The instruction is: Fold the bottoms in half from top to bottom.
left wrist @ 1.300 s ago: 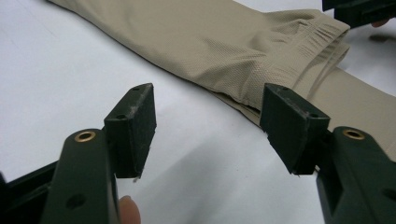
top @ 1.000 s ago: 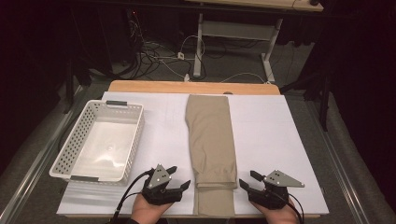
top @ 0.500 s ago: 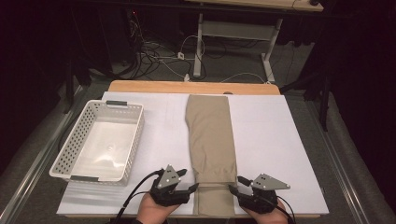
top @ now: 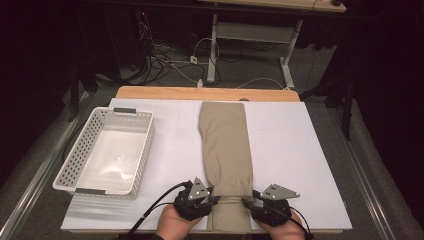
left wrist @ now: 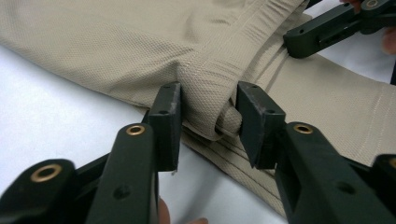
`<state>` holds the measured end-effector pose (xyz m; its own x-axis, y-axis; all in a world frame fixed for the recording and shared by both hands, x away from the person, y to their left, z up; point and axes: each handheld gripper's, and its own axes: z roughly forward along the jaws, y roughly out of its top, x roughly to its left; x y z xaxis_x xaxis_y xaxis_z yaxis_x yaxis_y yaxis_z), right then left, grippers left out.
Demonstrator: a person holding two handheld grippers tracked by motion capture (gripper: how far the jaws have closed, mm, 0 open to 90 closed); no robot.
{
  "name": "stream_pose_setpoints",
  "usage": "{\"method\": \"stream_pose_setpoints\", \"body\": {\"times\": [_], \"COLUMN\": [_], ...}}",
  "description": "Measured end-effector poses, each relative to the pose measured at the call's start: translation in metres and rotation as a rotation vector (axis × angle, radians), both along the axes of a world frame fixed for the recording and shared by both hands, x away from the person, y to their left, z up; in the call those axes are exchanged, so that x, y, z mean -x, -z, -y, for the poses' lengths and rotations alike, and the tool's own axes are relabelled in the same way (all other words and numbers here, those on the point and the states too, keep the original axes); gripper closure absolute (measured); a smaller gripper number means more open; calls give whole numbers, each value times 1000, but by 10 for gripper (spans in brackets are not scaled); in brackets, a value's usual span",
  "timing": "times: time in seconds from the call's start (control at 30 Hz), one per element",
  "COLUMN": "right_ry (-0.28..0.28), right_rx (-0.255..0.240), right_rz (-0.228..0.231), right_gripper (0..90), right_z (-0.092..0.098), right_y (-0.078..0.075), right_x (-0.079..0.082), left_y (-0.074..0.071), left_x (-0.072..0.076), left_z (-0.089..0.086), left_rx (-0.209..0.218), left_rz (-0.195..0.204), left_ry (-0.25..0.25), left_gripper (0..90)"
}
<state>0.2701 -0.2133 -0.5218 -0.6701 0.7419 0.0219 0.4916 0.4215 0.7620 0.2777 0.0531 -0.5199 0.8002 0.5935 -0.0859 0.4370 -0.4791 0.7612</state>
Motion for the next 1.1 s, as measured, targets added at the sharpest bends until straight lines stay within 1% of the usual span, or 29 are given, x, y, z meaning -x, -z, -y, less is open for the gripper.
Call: {"method": "stream_pose_setpoints", "body": {"times": [0.07, 0.17, 0.2, 0.23, 0.33, 0.5, 0.53, 0.57, 0.67, 0.8, 0.9, 0.97, 1.1], "right_ry": [-6, -11, -12, -14, -20, -29, -28, -31, -42, -53, -60, -63, -68], "right_rx": [-8, -9, -10, -13, -30, -39, -40, -41, -47, -39, -37, -38, -37], "right_rz": [-4, -4, -2, -1, 3, 11, 14, 19, 12, 1, 4, 3, 3], "right_gripper": [617, 632, 637, 639, 642, 639, 661, 665, 667, 673, 674, 675, 675], "right_z": [1, 1, 1, 1, 4, 7, 8, 9, 11, 11, 11, 11, 12], "right_y": [0, 0, 0, 0, -1, -4, -5, -6, -7, -5, -5, -6, -6], "right_x": [0, 1, 1, 1, 3, 8, 11, 13, 17, 21, 25, 28, 34], "left_y": [0, -1, -1, -1, -2, -5, -6, -6, -7, -8, -8, -9, -10], "left_x": [0, 1, 1, 1, 2, 7, 8, 10, 14, 20, 22, 26, 30], "left_z": [0, 0, -1, -1, -3, -5, -5, -6, -5, -5, -5, -5, -4], "left_rx": [1, 3, 9, 9, 31, 40, 37, 40, 41, 27, 28, 24, 27], "left_rz": [3, 7, 1, 1, -9, -8, -8, -8, -10, -6, -9, -13, -22], "left_ry": [6, 11, 12, 12, 17, 34, 37, 43, 53, 64, 68, 81, 92], "left_gripper": [614, 614, 614, 614, 613, 612, 612, 612, 612, 611, 611, 611, 611]}}
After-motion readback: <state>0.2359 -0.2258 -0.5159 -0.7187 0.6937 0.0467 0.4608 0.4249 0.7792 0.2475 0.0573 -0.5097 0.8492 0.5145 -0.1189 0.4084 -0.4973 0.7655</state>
